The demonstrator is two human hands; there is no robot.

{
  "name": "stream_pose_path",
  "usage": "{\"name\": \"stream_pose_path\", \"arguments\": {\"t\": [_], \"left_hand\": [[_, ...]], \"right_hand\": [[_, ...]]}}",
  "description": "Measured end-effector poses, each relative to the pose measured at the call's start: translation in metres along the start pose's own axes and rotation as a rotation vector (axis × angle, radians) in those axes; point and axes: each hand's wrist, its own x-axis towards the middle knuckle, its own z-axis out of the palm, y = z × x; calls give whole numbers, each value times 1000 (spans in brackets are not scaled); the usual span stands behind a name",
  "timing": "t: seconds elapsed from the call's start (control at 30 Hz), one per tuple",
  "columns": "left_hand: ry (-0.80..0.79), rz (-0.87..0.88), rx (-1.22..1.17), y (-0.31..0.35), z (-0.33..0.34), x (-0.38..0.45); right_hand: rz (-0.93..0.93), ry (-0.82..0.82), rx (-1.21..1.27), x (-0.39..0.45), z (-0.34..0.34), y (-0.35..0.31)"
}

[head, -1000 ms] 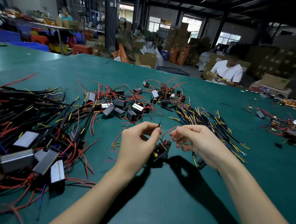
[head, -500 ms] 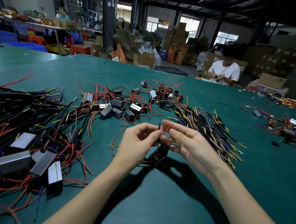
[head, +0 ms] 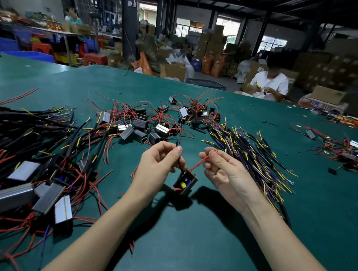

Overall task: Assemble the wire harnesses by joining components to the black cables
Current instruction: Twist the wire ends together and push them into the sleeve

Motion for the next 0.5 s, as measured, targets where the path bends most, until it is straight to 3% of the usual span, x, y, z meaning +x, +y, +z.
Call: {"name": "stream_pose_path", "arguments": {"t": [0.23, 0.37, 0.5], "left_hand": [[-195, 52, 373, 1, 0, -4], [-172, 86, 456, 2, -2, -2], [-181, 85, 468, 1, -2, -1]], "right_hand": [[-4, -79, -226, -1, -1, 0], [25, -112, -253, -4, -6, -8], [54, -246, -272, -6, -11, -14]]}}
